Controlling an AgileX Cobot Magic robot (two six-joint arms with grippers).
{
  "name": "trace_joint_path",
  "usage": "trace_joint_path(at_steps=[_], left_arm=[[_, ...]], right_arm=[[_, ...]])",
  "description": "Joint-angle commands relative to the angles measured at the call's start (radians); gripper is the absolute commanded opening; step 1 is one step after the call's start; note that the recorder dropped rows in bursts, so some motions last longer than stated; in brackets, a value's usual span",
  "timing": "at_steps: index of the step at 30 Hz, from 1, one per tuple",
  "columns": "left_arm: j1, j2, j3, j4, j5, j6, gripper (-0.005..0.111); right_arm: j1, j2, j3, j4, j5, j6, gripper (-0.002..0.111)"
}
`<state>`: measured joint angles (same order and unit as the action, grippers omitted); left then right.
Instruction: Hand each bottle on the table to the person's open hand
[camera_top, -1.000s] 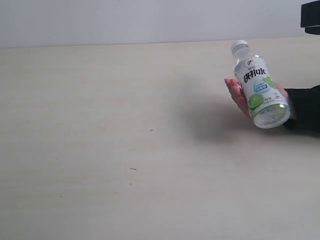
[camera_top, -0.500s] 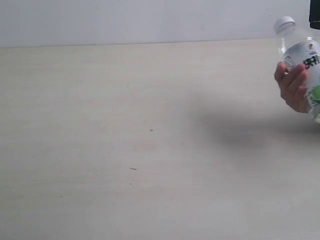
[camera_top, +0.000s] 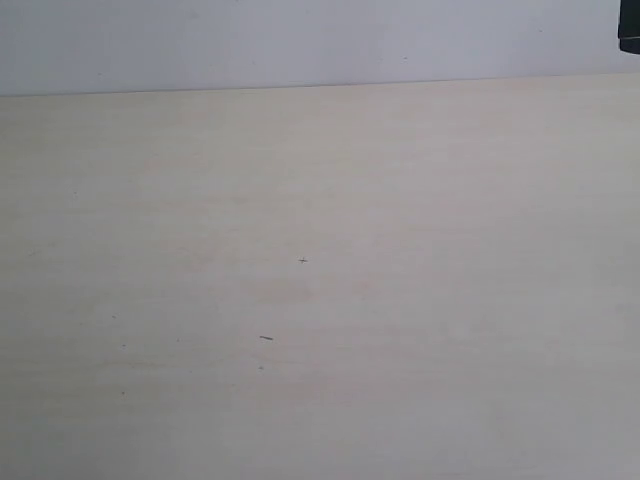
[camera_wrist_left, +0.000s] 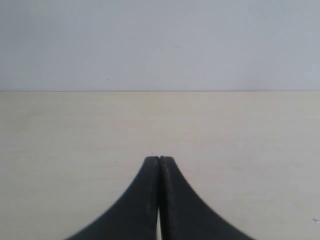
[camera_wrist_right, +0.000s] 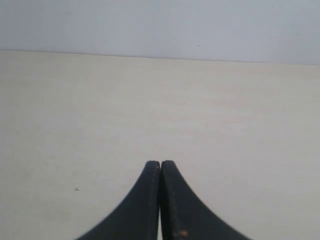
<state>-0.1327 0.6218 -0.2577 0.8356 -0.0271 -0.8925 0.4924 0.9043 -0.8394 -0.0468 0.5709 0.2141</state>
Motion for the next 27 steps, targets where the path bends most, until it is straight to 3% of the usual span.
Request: trace_joint_path(at_steps=[1,20,27], left_arm=[[0.002,-0.006,0.001,0.003,0.001,-0.002,0.000],[0.002,-0.006,0.001,0.003,0.001,-0.002,0.000],[0.002,-0.006,0.001,0.003,0.001,-0.002,0.000]], right_arm=[[-0.003,-0.004,0.005,-0.003,-0.020,-0.003,0.000],[-0.003,-0.013,0.005,-0.003,-0.019,-0.003,0.000],[-0.003,-0.141,0.008,-0.045,-0.048,-0.004,0.000]])
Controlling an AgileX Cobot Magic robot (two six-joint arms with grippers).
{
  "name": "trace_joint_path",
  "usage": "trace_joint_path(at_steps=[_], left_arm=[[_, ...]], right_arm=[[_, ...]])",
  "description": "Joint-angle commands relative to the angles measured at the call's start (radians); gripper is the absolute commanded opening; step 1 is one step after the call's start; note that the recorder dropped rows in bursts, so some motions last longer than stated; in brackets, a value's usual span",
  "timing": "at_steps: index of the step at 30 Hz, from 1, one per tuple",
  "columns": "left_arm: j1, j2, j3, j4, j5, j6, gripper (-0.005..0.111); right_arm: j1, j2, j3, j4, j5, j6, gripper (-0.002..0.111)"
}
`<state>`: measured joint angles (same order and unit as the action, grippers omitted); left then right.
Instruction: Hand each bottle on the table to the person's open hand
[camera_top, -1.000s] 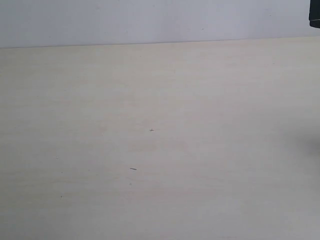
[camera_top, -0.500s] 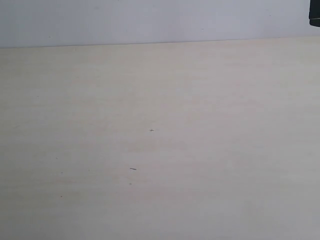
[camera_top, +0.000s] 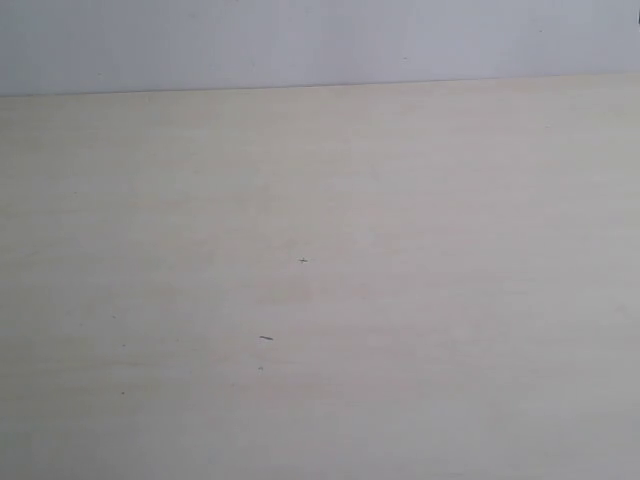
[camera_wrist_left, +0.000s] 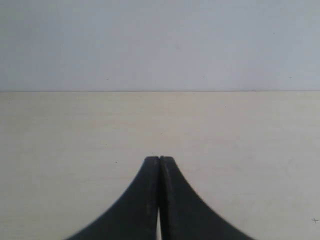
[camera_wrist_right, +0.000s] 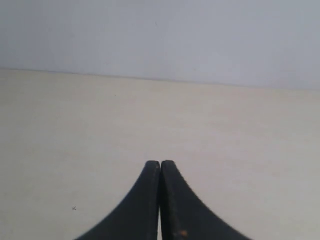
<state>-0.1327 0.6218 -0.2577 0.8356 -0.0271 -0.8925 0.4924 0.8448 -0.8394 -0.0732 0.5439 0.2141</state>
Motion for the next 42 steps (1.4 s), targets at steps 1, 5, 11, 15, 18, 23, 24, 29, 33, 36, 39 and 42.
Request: trace_joint_path(at_steps=[1,5,11,15,18,23,24,29,33,36,39,42], left_arm=[[0.002,-0.006,0.001,0.003,0.001,-0.002,0.000],[0.002,-0.006,0.001,0.003,0.001,-0.002,0.000],[0.002,-0.006,0.001,0.003,0.001,-0.002,0.000],[0.002,-0.006,0.001,0.003,0.001,-0.002,0.000],[0.002,-0.006,0.001,0.003,0.001,-0.002,0.000],[0.002,-0.006,0.001,0.003,0.001,-0.002,0.000],[0.002,-0.006,0.001,0.003,0.001,-0.002,0.000],[0.002,-0.006,0.001,0.003,0.001,-0.002,0.000],[0.002,-0.006,0.001,0.003,0.001,-0.002,0.000],[0.002,-0.006,0.001,0.003,0.001,-0.002,0.000],[0.002,-0.006,0.001,0.002,-0.002,-0.002,0.000],[0.002,-0.006,0.001,0.002,-0.002,-0.002,0.000]], right_arm=[[-0.003,-0.115,0.017,-0.019,-0.023,-0.004,0.000],[-0.068,-0.281,0.091,-0.014,-0.038,-0.004,0.000],[-0.249,-0.546,0.281,-0.011,-0.190,-0.002,0.000],[-0.332,-0.677,0.396,-0.014,-0.257,-0.075,0.000],[-0.349,-0.728,0.455,-0.014,-0.277,-0.102,0.000],[-0.348,-0.787,0.547,-0.011,-0.325,-0.081,0.000],[-0.348,-0.795,0.564,-0.011,-0.334,-0.078,0.000],[-0.348,-0.823,0.620,-0.003,-0.331,-0.061,0.000],[-0.348,-0.841,0.677,-0.003,-0.329,-0.044,0.000],[-0.348,-0.845,0.715,-0.003,-0.329,-0.044,0.000],[-0.348,-0.845,0.725,-0.003,-0.318,-0.044,0.000],[-0.348,-0.845,0.727,-0.003,-0.308,-0.044,0.000]])
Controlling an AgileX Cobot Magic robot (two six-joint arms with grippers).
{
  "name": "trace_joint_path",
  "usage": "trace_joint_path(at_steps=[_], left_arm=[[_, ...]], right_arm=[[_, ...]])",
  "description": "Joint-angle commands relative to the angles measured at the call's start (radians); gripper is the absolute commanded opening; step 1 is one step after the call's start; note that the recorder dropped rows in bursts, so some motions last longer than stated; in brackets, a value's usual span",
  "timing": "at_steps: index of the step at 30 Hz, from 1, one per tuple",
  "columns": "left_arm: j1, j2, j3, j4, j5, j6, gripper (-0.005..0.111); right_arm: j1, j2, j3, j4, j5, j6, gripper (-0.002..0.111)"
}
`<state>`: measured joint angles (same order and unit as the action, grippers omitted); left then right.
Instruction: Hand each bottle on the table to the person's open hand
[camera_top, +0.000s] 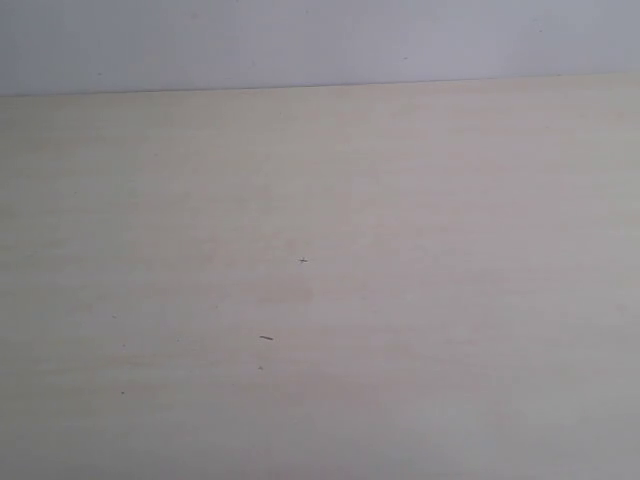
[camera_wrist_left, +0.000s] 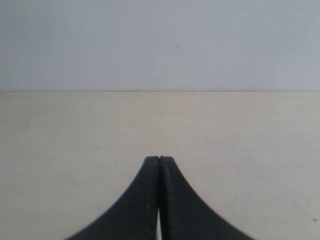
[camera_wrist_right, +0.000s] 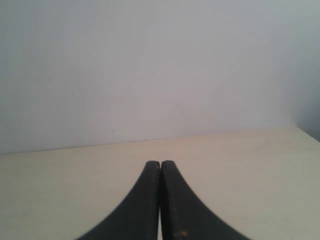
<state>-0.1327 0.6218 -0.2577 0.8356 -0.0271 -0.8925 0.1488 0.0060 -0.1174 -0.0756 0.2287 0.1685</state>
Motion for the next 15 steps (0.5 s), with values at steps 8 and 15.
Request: trace_joint_path(at_steps=[8,15], left_arm=[[0.002,-0.006,0.001,0.002,-0.004,-0.002,0.000],[0.002,-0.006,0.001,0.002,-0.004,-0.002,0.000]], right_arm=[[-0.005,-0.006,0.005,0.033,0.007,0.002,0.000],[-0.005,-0.006,0.005,0.042,0.007,0.002,0.000]])
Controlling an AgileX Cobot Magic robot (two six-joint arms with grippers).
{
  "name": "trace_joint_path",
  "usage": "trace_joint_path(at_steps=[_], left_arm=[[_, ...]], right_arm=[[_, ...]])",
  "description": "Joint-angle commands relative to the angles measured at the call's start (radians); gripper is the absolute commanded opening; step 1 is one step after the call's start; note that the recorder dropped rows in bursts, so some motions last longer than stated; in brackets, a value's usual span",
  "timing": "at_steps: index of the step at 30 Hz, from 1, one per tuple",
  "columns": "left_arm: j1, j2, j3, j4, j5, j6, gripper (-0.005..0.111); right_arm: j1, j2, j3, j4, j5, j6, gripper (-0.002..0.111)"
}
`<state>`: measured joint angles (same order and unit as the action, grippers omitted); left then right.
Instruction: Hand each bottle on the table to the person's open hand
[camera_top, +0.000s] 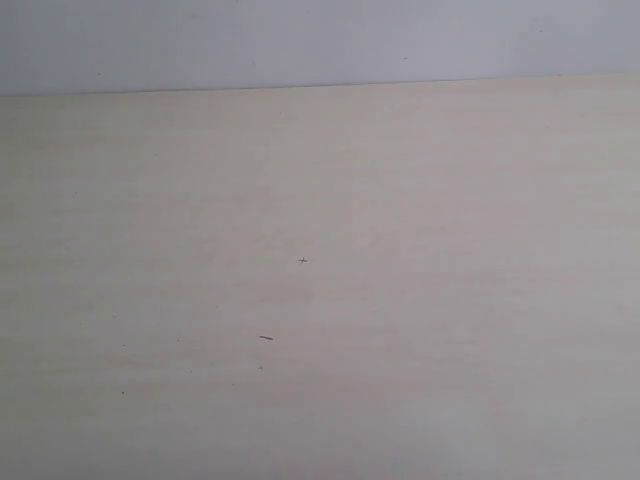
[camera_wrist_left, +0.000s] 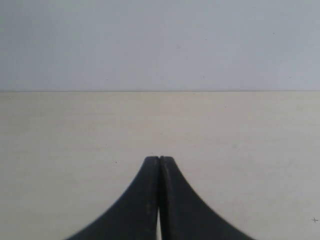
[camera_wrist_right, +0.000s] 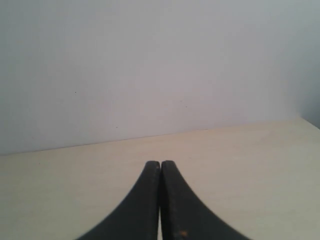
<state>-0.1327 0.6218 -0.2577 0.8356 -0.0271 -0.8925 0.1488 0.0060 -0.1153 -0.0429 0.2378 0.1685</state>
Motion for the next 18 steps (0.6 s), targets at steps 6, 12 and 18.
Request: trace_joint_path(at_steps=[6,12,18], left_arm=[[0.002,-0.006,0.001,0.002,-0.004,-0.002,0.000],[0.002,-0.006,0.001,0.002,-0.004,-0.002,0.000],[0.002,-0.006,0.001,0.002,-0.004,-0.002,0.000]], right_arm=[[-0.005,-0.006,0.059,0.009,-0.002,-0.003,0.000],[-0.005,-0.006,0.115,-0.018,-0.082,-0.010,0.000],[-0.005,-0.006,0.115,-0.023,0.037,-0.059,0.000]])
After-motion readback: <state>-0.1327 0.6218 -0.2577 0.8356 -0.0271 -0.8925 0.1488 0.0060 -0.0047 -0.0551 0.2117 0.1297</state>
